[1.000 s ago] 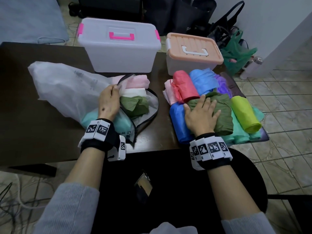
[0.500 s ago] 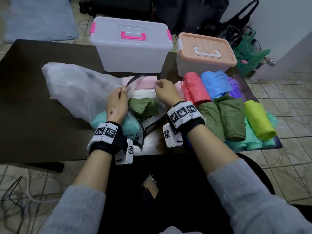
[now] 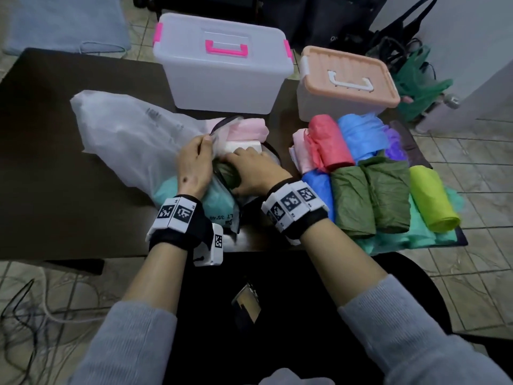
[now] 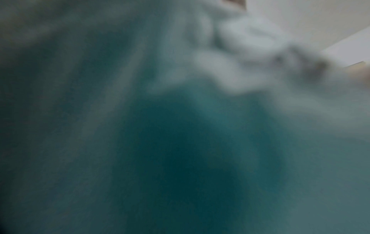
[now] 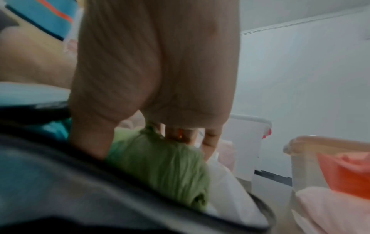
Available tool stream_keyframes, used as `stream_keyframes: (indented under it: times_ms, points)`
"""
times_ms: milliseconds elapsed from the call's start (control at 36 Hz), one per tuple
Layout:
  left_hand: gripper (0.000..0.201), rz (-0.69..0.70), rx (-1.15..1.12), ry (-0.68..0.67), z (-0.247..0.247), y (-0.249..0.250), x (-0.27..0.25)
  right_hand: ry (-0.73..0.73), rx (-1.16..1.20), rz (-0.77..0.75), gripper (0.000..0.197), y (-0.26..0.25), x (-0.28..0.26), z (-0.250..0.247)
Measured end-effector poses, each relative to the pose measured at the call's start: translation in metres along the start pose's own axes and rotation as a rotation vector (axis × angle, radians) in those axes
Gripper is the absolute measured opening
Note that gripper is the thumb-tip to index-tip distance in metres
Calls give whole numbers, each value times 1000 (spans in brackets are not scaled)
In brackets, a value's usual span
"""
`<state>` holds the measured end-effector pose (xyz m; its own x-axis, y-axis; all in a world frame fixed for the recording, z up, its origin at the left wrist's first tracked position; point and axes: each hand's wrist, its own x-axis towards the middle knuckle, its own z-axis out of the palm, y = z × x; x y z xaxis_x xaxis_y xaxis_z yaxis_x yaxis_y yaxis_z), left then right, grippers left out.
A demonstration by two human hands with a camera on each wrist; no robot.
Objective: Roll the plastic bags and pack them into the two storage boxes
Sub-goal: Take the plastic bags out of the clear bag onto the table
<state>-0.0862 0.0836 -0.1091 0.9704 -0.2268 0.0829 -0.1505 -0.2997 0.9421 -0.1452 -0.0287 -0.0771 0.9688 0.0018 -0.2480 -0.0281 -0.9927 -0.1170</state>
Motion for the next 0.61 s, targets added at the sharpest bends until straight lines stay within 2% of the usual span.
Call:
stream_keyframes:
  times_ms: [56, 139, 250, 389, 528, 611]
  points:
    - [29, 7, -23, 15, -1, 3, -2, 1, -56, 11, 72, -2, 2, 4]
    - [26, 1, -42, 45, -2, 2, -3, 10, -21, 26, 71, -1, 1, 8]
    - [34, -14, -56, 48, -1, -3, -1, -59, 159, 90, 59, 11, -10, -7]
    - [26, -36, -90, 41, 1, -5, 3, -91, 267, 232, 37, 42, -33, -47]
    - [25, -35, -39, 44, 2, -5, 4, 85, 614, 409, 32, 89, -61, -94]
    - [26, -52, -44, 43, 3, -7, 5, 293, 805, 541, 30, 122, -75, -111]
